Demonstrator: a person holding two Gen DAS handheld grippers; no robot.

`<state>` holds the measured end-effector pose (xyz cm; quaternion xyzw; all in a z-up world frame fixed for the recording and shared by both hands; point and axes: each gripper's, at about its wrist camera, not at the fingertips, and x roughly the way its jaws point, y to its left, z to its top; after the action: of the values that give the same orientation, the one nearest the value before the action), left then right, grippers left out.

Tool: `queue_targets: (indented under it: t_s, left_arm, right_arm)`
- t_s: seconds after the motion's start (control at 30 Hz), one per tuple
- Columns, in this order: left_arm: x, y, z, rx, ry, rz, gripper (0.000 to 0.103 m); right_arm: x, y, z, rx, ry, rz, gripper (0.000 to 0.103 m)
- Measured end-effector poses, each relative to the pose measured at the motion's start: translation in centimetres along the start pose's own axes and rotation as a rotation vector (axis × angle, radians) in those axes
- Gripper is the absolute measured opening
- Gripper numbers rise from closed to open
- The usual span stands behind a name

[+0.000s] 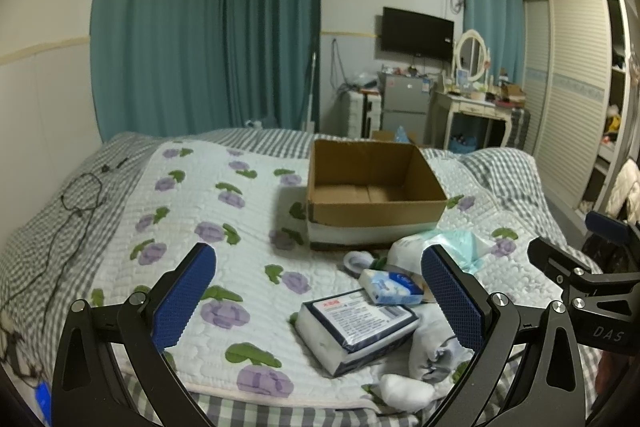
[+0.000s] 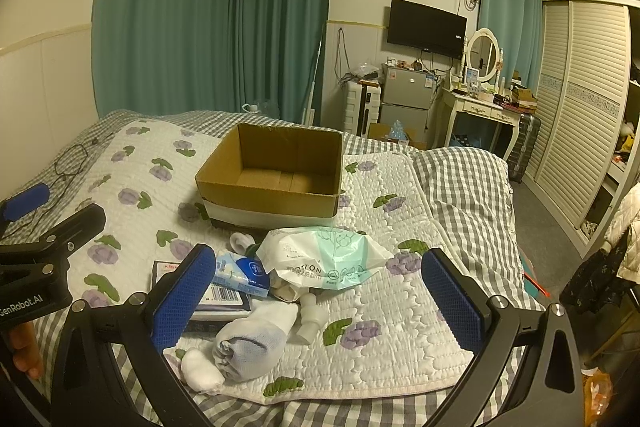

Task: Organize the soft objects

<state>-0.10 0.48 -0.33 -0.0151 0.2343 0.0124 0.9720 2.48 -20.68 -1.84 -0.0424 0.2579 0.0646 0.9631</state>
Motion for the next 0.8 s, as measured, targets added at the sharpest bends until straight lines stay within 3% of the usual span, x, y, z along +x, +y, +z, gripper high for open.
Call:
queue_targets:
  t_s: [0.8]
  left_arm:
    - [0.03, 0.05, -0.06, -0.001, 0.001, -0.001, 0.103]
  right_arm:
    - [0.25, -0.01, -0.27, -0.003, 0.007, -0.001, 0.103]
